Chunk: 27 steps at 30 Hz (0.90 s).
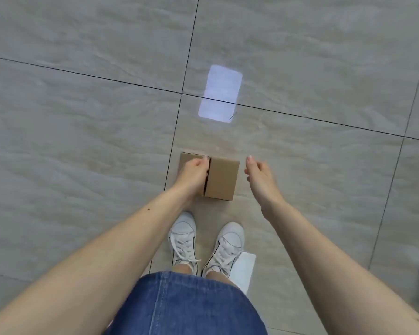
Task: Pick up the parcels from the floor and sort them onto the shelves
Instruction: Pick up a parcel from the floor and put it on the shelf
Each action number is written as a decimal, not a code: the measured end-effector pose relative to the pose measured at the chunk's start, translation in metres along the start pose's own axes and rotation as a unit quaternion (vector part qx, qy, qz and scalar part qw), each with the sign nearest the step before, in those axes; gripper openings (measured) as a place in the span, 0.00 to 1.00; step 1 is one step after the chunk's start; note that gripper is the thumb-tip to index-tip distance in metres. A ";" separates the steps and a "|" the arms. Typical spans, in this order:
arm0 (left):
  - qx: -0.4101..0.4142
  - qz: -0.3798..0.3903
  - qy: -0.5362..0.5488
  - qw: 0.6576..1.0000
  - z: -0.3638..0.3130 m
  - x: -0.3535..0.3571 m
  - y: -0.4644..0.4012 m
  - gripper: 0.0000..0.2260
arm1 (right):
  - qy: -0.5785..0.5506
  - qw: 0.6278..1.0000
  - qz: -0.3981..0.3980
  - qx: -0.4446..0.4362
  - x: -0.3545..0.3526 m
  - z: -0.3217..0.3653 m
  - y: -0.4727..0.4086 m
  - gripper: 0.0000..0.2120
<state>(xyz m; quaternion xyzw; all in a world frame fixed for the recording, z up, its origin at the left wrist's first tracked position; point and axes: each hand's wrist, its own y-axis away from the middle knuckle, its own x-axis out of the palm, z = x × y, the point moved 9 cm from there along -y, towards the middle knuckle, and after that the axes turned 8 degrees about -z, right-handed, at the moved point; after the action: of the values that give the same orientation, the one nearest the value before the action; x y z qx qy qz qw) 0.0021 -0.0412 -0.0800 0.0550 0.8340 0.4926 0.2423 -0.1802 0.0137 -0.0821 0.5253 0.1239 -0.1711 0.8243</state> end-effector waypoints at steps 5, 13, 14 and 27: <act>-0.006 0.024 0.002 1.000 0.028 0.042 -0.042 0.19 | -0.003 0.999 0.014 0.029 0.030 -0.039 -0.053 0.26; -0.002 0.007 0.012 1.000 0.041 0.068 -0.067 0.27 | -0.011 0.996 0.042 0.078 0.069 -0.074 -0.095 0.48; 0.000 0.001 0.013 1.000 0.041 0.068 -0.069 0.27 | -0.013 0.996 0.043 0.081 0.070 -0.074 -0.096 0.45; -0.014 -0.007 0.013 1.000 0.029 0.075 -0.067 0.26 | -0.049 0.992 0.036 0.111 0.066 -0.080 -0.102 0.38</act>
<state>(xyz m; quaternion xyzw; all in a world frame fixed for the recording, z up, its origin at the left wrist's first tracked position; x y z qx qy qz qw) -0.0406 -0.0271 -0.1748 0.0392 0.8306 0.5028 0.2362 -0.1638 0.0369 -0.2255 0.6085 0.0447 -0.1799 0.7716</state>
